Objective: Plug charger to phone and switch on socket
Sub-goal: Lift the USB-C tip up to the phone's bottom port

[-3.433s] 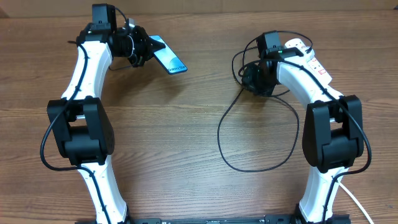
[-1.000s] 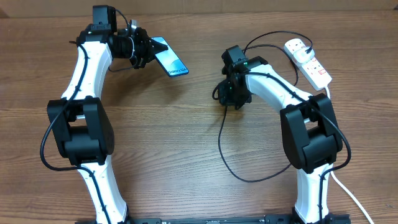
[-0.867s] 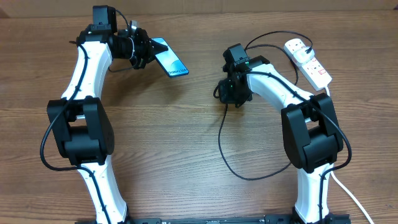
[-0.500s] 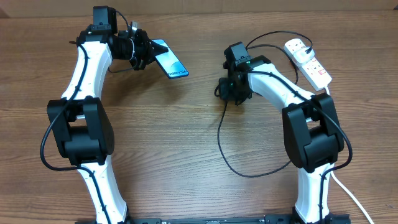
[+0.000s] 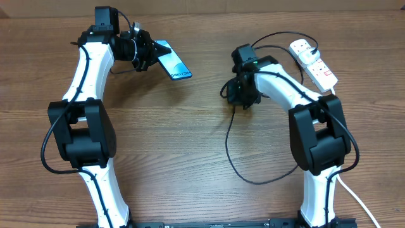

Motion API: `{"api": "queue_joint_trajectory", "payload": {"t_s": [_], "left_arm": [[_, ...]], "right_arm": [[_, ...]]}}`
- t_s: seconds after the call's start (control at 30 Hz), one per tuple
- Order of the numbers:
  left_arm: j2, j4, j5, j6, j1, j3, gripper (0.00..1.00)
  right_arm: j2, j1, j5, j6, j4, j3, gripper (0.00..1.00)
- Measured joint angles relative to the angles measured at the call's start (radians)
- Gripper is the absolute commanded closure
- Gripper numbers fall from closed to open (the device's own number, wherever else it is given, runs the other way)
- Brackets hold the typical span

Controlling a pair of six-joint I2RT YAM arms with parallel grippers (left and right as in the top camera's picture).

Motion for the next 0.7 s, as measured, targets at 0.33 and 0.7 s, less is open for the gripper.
{"api": "queue_joint_trajectory", "payload": {"t_s": [0.33,0.7], "left_arm": [[0.0,0.033,0.103,0.082,0.011,-0.002,0.96],[0.0,0.212,0.435,0.187,0.04,-0.003,0.96]], "right_arm": [[-0.078,0.086,-0.211,-0.148,-0.042,0.0,0.96],[-0.323,0.08,-0.763,-0.189,0.02,0.003,0.96]]}}
